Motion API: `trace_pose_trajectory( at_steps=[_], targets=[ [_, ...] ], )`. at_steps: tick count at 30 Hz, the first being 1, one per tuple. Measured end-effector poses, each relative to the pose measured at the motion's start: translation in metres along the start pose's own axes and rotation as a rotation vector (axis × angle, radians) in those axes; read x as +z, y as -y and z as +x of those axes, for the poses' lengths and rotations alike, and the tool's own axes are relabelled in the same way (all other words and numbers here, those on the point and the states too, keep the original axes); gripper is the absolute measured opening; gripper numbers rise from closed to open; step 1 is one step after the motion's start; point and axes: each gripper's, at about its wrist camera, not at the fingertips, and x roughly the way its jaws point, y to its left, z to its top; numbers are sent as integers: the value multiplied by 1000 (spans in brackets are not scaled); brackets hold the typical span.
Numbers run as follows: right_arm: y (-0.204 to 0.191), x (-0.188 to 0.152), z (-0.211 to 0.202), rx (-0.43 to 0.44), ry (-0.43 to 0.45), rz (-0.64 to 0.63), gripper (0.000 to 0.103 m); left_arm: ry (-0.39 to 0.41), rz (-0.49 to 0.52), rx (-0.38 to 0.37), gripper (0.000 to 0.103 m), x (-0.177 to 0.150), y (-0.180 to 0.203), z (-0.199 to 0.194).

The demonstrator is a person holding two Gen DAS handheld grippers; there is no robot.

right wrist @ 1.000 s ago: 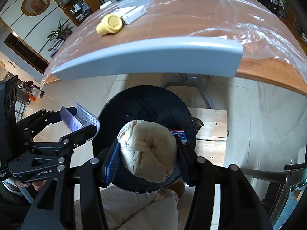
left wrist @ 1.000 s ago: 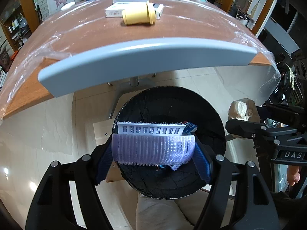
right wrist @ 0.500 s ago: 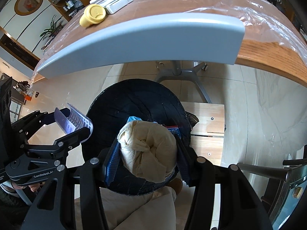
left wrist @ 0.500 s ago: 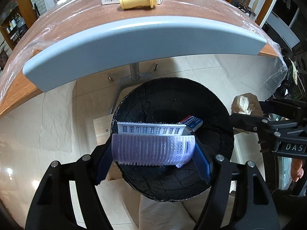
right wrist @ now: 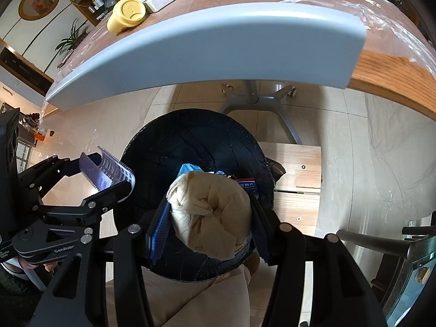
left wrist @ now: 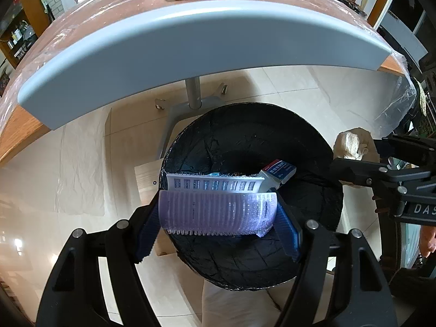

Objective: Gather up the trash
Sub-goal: 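Hold the roller and cloth bundle above the bin opening with both tools, then open both tools to drop the roller and cloth bundle into the bin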

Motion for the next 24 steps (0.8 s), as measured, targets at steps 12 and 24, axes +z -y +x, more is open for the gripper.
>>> trace_pose_trajectory(
  at_steps=[12, 24],
  targets=[
    [-4, 4, 6, -3, -17, -7, 52, -11, 11, 9, 74, 1, -3, 7],
    [1, 6, 1, 17, 10, 31, 70, 10, 1, -5, 85, 2, -11, 1]
  ],
)
